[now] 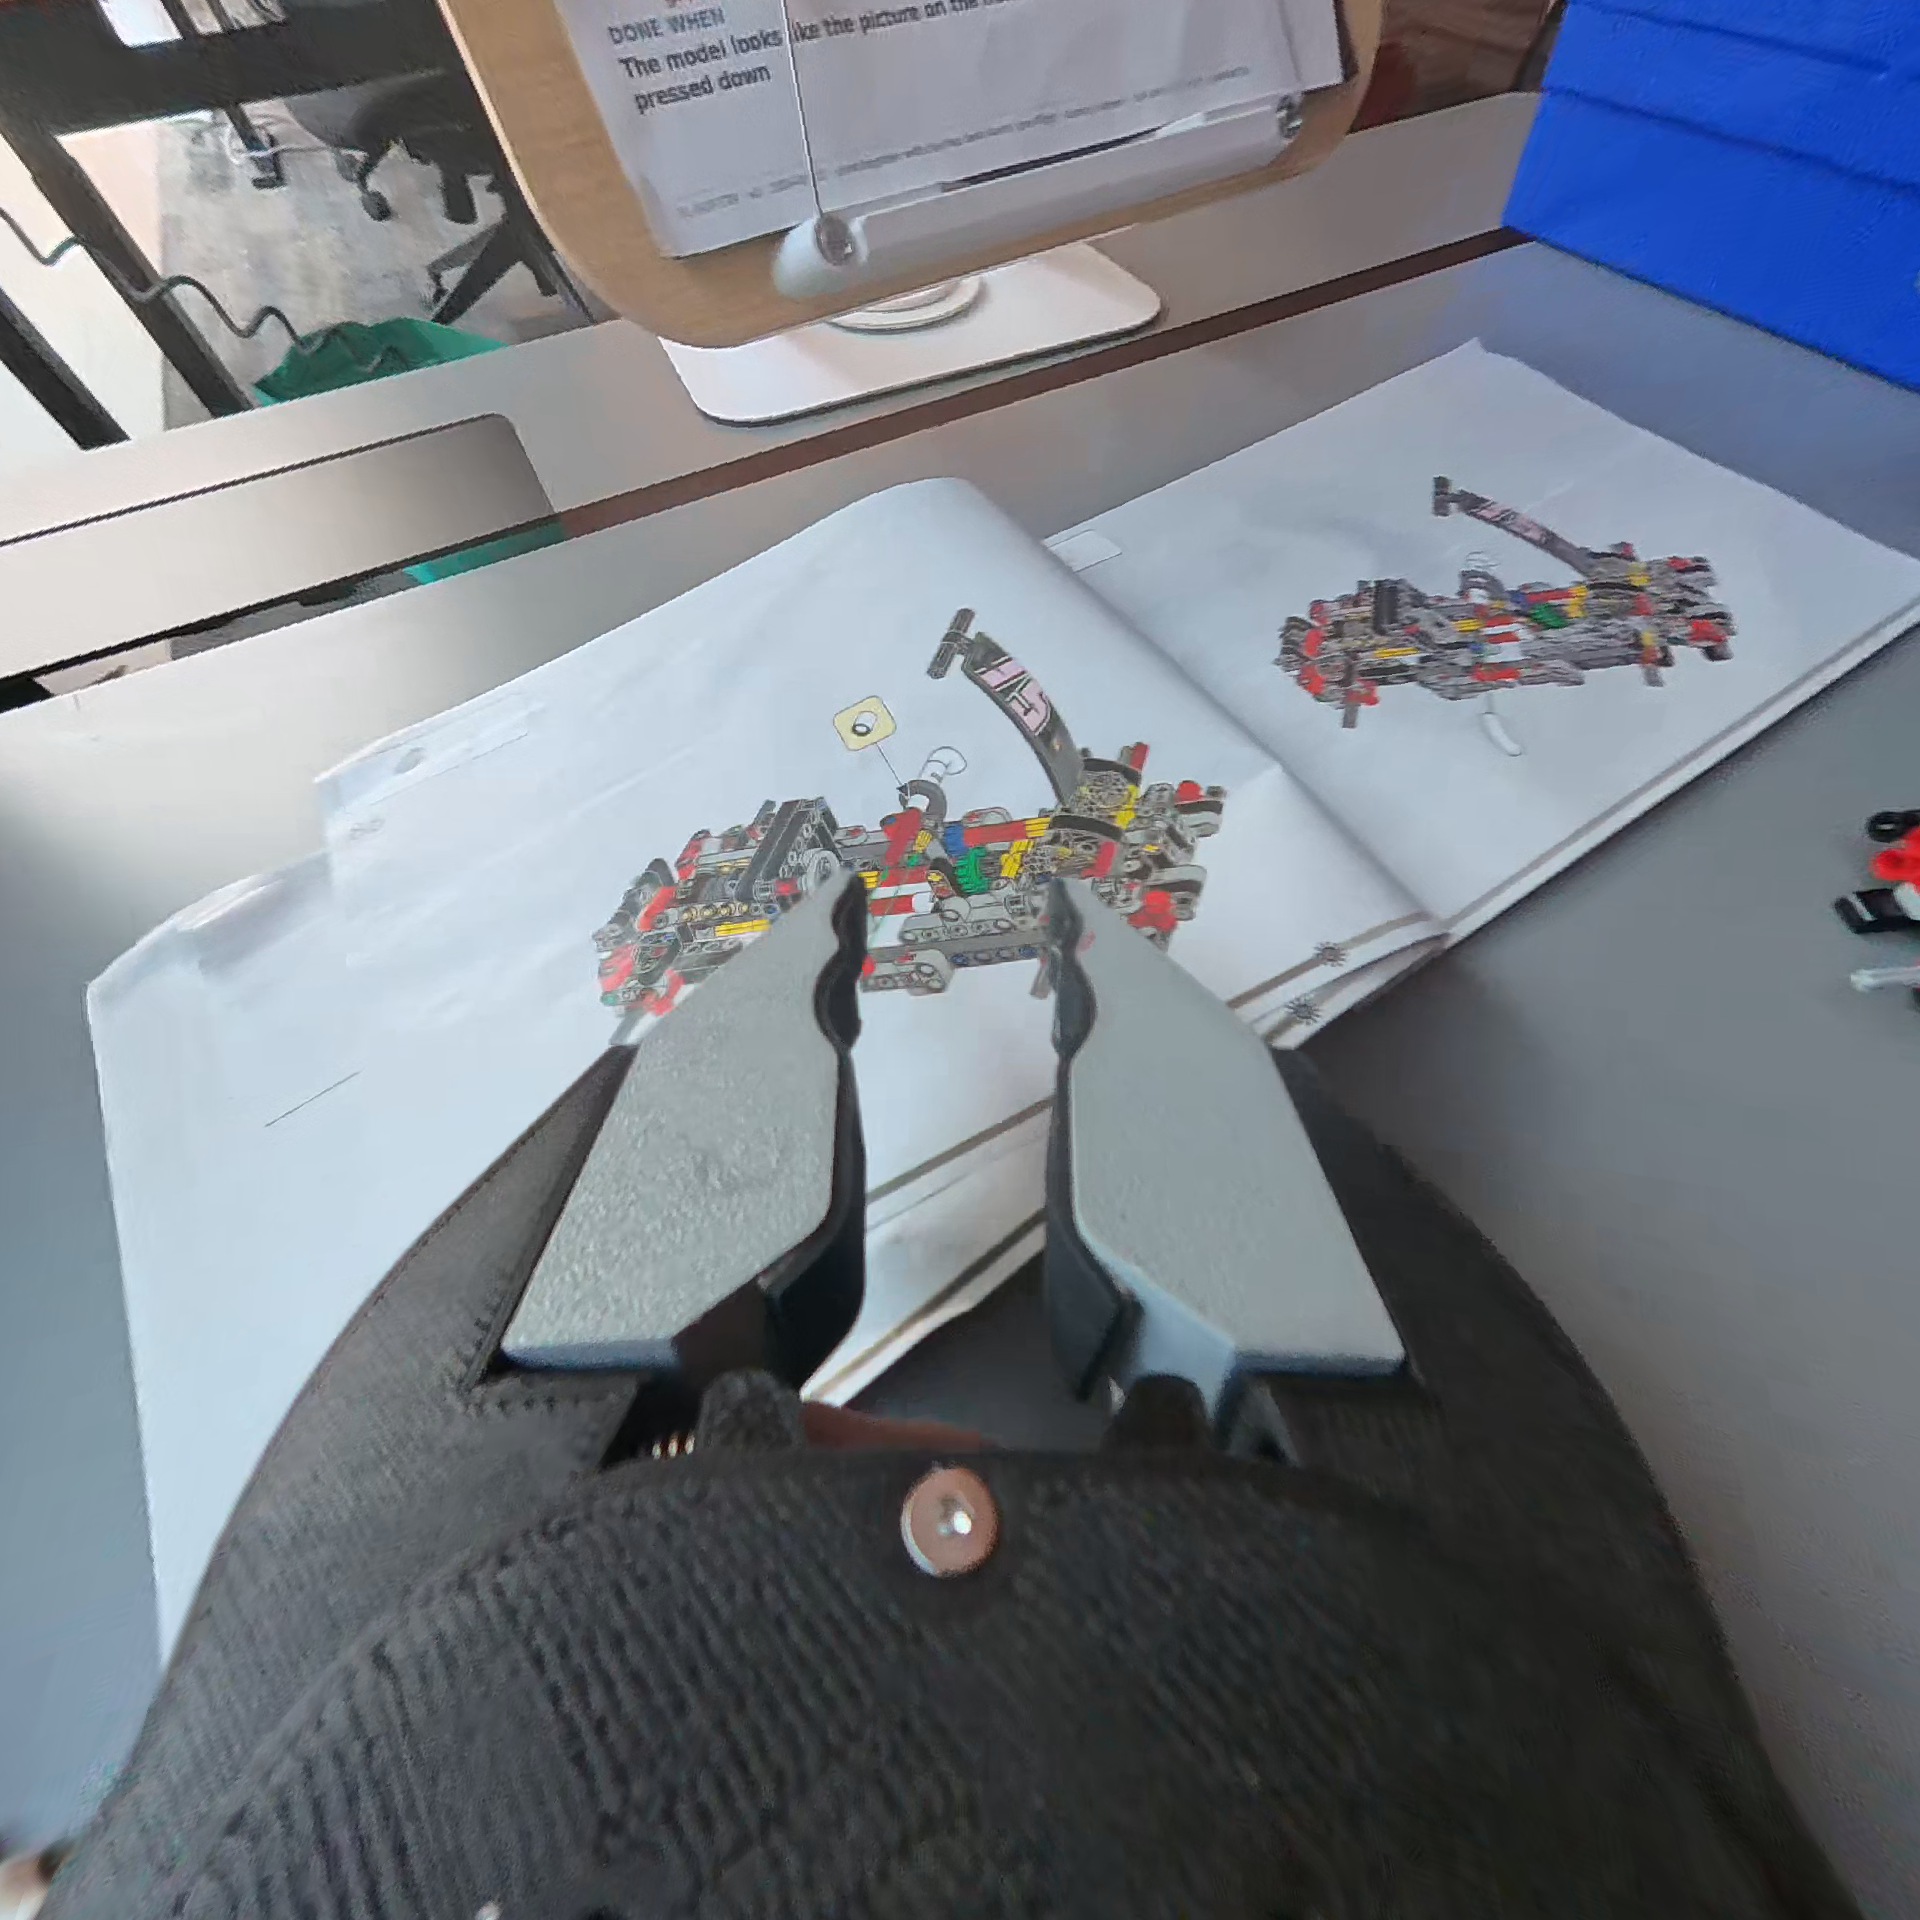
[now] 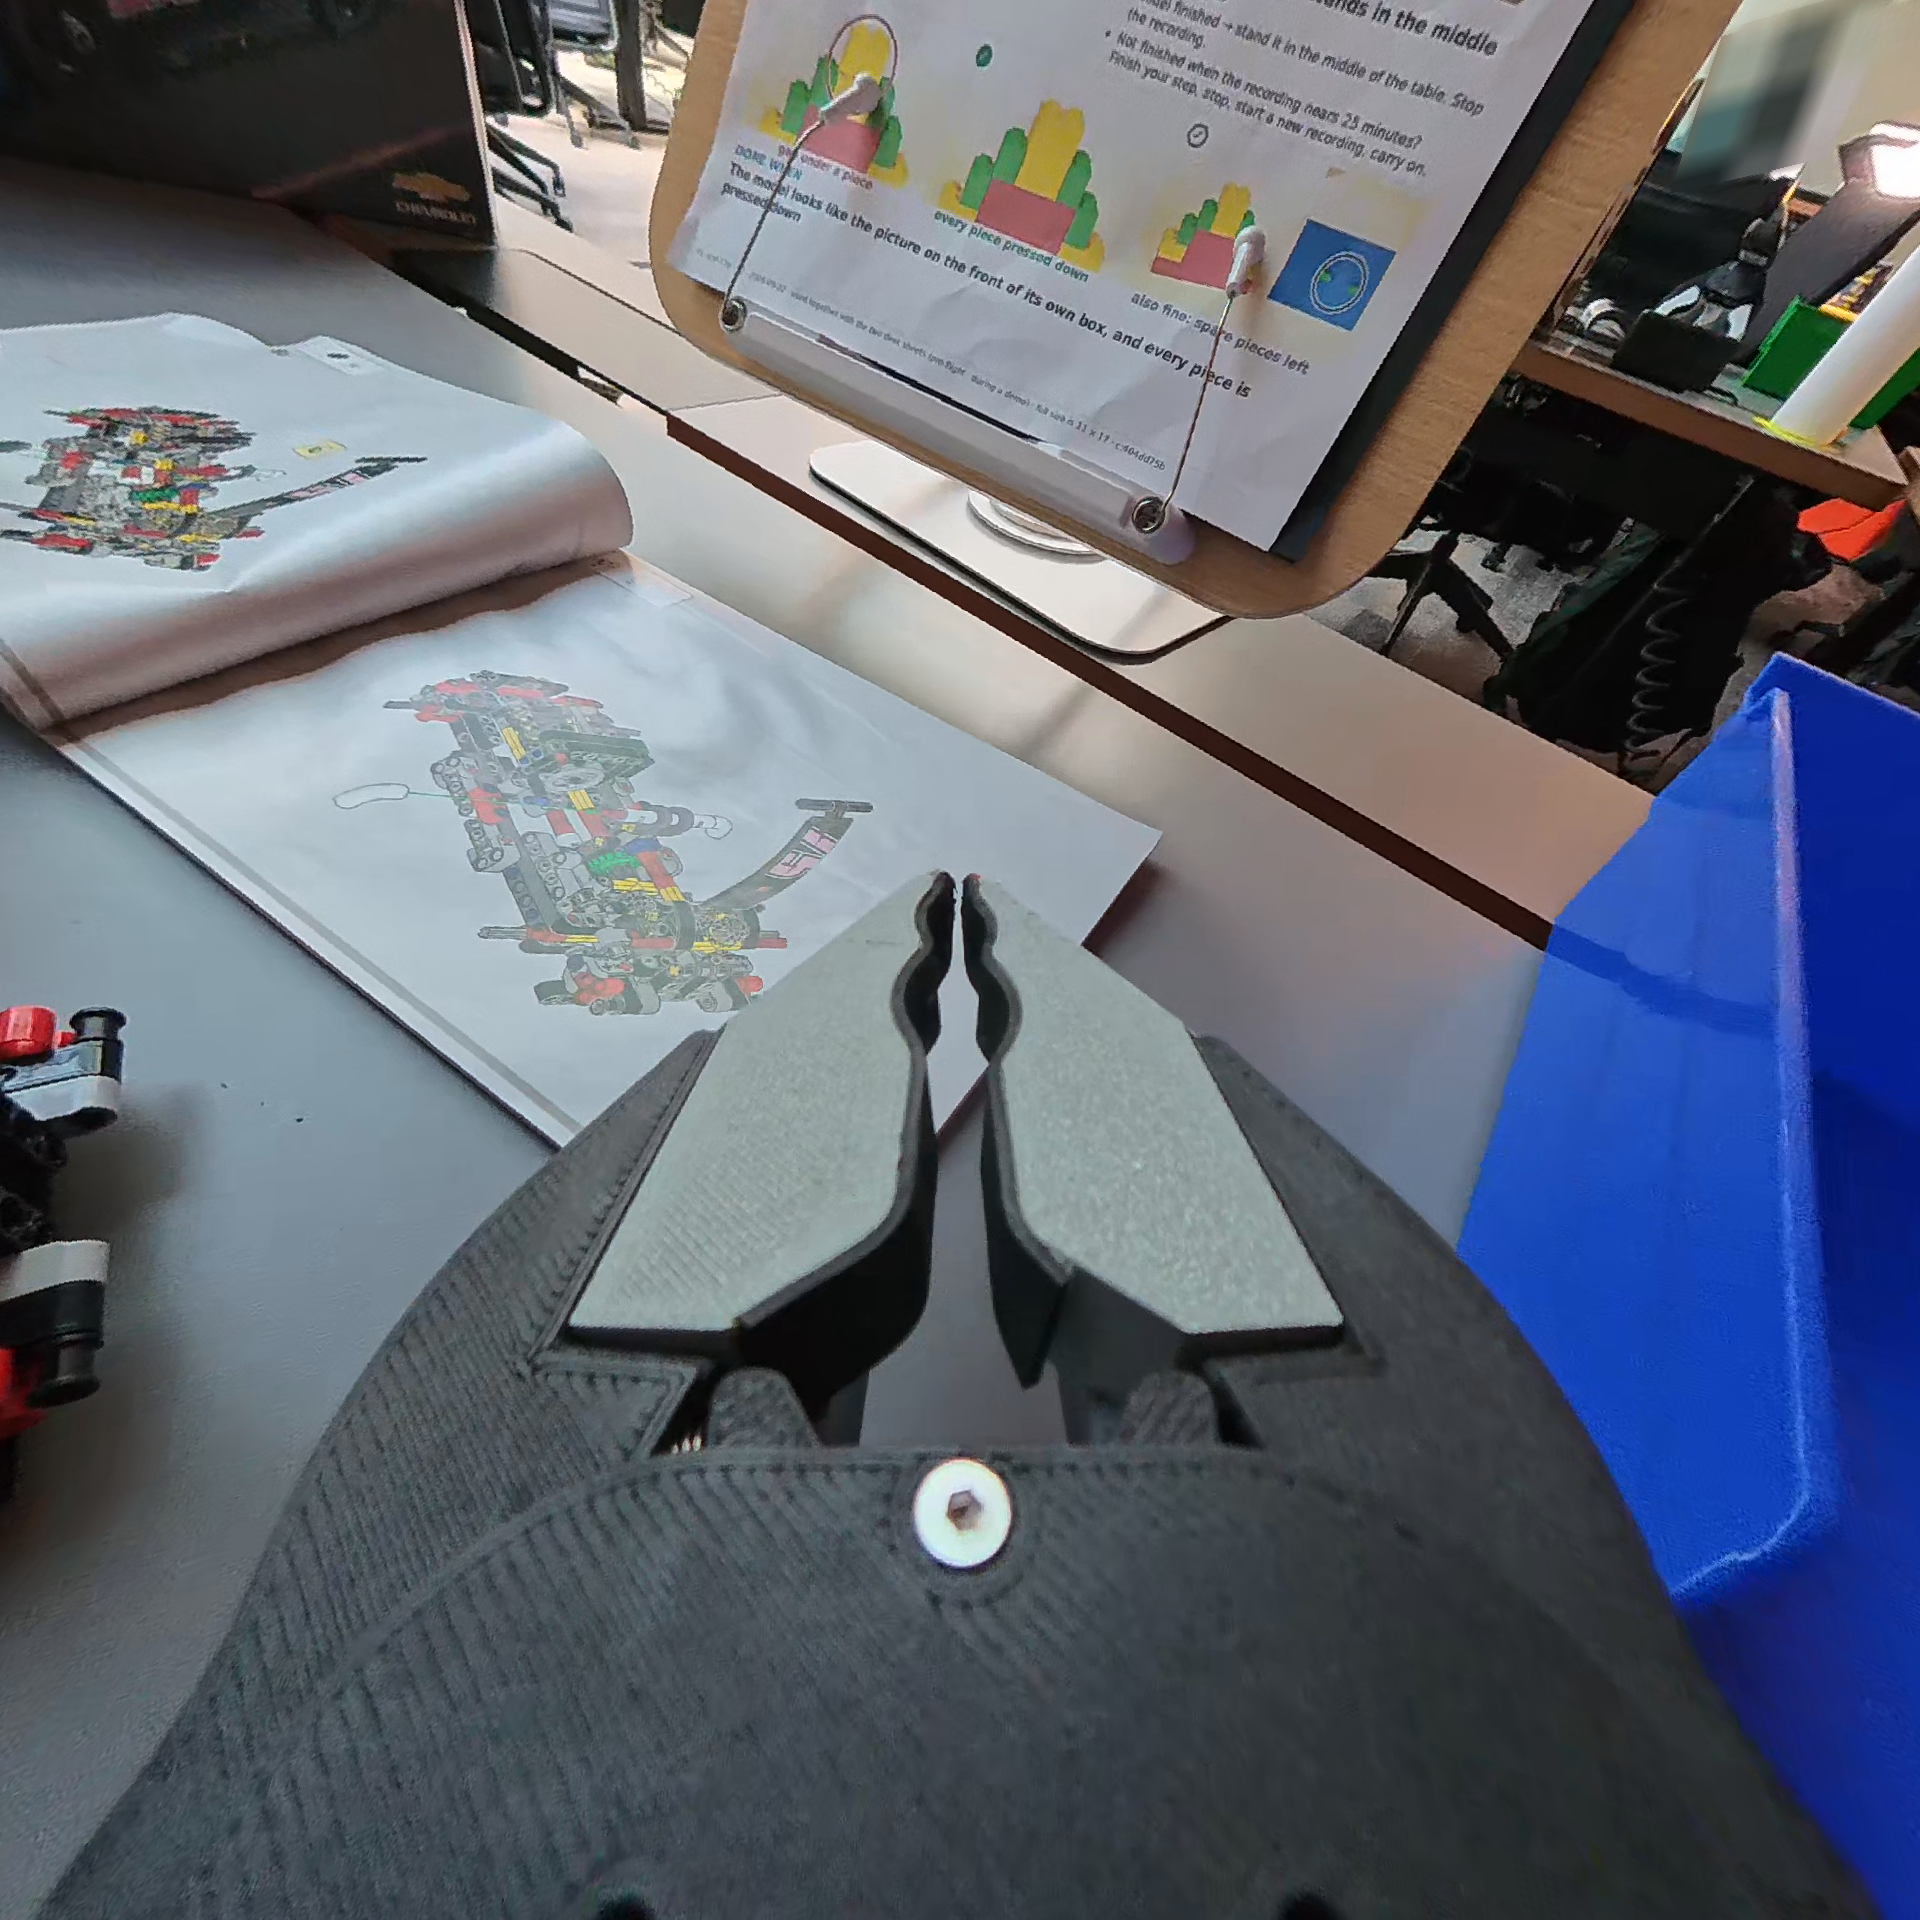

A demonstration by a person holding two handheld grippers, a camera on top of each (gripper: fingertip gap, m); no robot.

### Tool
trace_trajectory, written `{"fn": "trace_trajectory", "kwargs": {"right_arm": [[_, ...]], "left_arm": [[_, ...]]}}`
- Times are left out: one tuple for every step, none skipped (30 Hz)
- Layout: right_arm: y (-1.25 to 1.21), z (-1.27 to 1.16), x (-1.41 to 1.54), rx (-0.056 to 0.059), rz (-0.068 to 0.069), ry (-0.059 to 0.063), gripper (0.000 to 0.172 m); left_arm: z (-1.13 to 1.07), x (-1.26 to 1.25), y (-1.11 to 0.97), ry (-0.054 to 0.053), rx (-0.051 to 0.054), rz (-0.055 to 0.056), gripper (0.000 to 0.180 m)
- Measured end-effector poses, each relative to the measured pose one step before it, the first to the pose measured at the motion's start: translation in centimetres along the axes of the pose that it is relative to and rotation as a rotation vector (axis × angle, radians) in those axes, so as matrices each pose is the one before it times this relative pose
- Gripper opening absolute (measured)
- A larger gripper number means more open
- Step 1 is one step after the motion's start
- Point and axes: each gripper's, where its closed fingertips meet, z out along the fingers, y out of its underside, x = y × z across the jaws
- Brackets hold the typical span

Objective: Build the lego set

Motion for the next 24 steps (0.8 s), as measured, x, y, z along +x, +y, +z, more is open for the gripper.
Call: {"fn": "trace_trajectory", "kwargs": {"right_arm": [[-0.015, -0.043, -0.079, 0.0003, -0.0024, 0.0011, 0.0], [-0.001, -0.06, -0.116, -0.0004, -0.0053, 0.0005, 0.0], [-0.001, -0.068, -0.148, -0.0002, -0.0079, -0.0002, 0.0], [0.009, -0.073, -0.197, -0.001, -0.0069, -0.0032, 0.0], [0.008, -0.08, -0.253, -0.0007, -0.006, -0.007, 0.0], [-0.01, -0.086, -0.23, 0.0004, -0.0059, -0.0071, 0.0], [-0.024, -0.08, -0.184, 0.0018, -0.0027, -0.0066, 0.0], [-0.042, -0.056, -0.157, 0.003, 0.0002, -0.0075, 0.0], [-0.041, -0.018, -0.067, 0.0027, 0.0025, -0.0058, 0.0], [-0.002, 0.011, 0.02, 0.0005, 0.0072, -0.0038, 0.0], [0.011, 0.038, 0.039, -0.0004, 0.0107, -0.0044, 0.0], [0.014, 0.031, 0.056, -0.0004, 0.0105, -0.0042, 0.0], [0.022, 0.012, 0.061, -0.0005, 0.0083, -0.0022, 0.0], [-0.014, -0.006, 0.06, 0.0014, 0.0065, -0.0009, 0.0], [-0.017, -0.015, 0.022, 0.0018, 0.0036, -0.0008, 0.0], [-0.007, -0.006, 0.006, 0.0011, 0.0011, -0.0007, 0.0], [-0.004, -0.004, -0.008, 0.0002, -0.0007, 0.0005, 0.0], [0.014, 0.014, -0.01, -0.0012, -0.0023, 0.0007, 0.0], [0.029, 0.021, -0.033, -0.0023, -0.0037, 0.0009, 0.0], [0.026, 0.027, -0.036, -0.0024, -0.005, 0.0009, 0.0], [0.019, 0.013, -0.055, -0.002, -0.006, 0.0009, 0.0], [0.017, 0.032, -0.055, -0.0023, -0.0058, 0.0006, 0.0], [0.036, 0.036, -0.068, -0.0028, -0.005, -0.0011, 0.0], [0.031, 0.03, -0.066, -0.0027, -0.0044, -0.0024, 0.0]], "left_arm": [[-0.323, -0.277, 0.011, -0.0116, 0.0042, -0.0159, 0.032], [-0.66, -0.339, -0.055, -0.0056, 0.0018, -0.0226, 0.032], [-1.076, -0.407, -0.296, 0.004, 0.0048, -0.016, 0.032], [-1.492, -0.863, -0.52, -0.0134, 0.0106, 0.0005, 0.031], [-1.758, -1.184, -0.374, -0.0199, 0.0008, 0.0212, 0.03], [-1.767, -1.294, 0.282, -0.0099, -0.0361, 0.0244, 0.027], [-1.706, -1.679, 0.82, -0.0255, -0.0613, 0.0087, 0.025], [-1.614, -1.963, 0.824, -0.0436, -0.0383, 0.0018, 0.022], [-1.335, -1.403, 0.948, -0.0104, -0.0276, 0.0132, 0.011], [-0.964, -0.939, 1.303, 0.0115, -0.0431, 0.0022, 0.003], [-0.57, -0.718, 1.509, 0.0135, -0.0565, -0.0207, 0.005], [-0.186, -0.217, 1.536, 0.03, -0.0619, -0.0214, 0.011], [0.105, -0.05, 1.271, 0.0187, -0.0496, -0.0137, 0.015], [0.229, -0.068, 0.941, -0.0026, -0.0335, 0.0027, 0.017], [0.251, -0.052, 0.674, -0.0147, -0.0225, 0.0137, 0.019], [0.238, 0.063, 0.369, -0.0118, -0.0101, 0.0087, 0.019], [0.209, 0.201, 0.139, 0.0006, -0.0001, -0.0031, 0.019], [0.181, 0.228, 0.047, 0.0042, 0.004, -0.0112, 0.019], [0.118, 0.201, -0.048, 0.0013, 0.0092, -0.0115, 0.019], [0.078, 0.204, -0.113, -0.0026, 0.0139, -0.0074, 0.019], [0.044, 0.315, -0.113, -0.0022, 0.0134, -0.0008, 0.019], [0.073, 0.501, -0.181, 0.0008, 0.0145, 0.003, 0.019], [0.098, 0.817, -0.244, 0.0103, 0.0135, 0.0053, 0.019], [0.129, 1.098, -0.267, 0.019, 0.0067, 0.0158, 0.02]]}}
